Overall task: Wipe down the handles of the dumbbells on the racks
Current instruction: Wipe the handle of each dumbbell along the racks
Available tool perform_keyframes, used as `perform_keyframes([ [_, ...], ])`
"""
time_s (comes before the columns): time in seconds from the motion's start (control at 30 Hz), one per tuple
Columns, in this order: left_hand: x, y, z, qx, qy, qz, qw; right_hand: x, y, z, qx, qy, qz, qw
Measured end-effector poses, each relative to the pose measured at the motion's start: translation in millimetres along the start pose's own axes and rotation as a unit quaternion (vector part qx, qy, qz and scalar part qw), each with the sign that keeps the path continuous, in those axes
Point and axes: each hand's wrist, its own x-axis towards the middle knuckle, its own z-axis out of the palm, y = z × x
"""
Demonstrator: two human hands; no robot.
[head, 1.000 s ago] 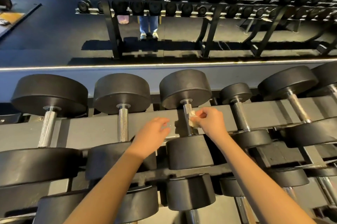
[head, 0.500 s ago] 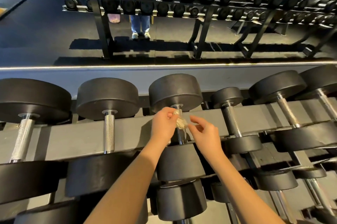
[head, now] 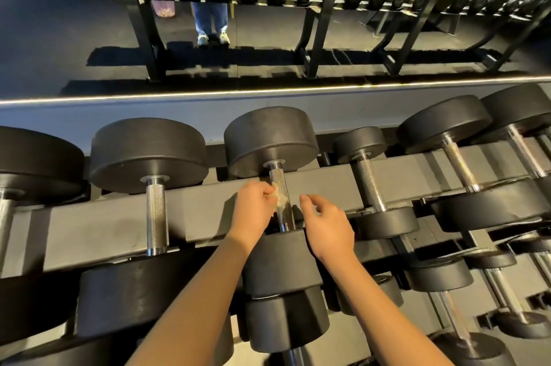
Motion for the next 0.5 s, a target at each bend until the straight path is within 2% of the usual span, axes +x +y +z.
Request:
perform_keyframes([
  [0.07,3,0,-4,-0.025,0.004,-0.006,1.0,0,0,0,0.003,0.0,0.001,1.0],
  [0.23,19,8,-1,-0.067,0.07,-0.018,0.995,0,-1,0,-0.001,-0.005,0.006,1.0],
  [0.5,-1,-6,1,-0.052,-0.016,0.014,0.998,0,1,2,-0.004,-0.007,0.011,1.0],
])
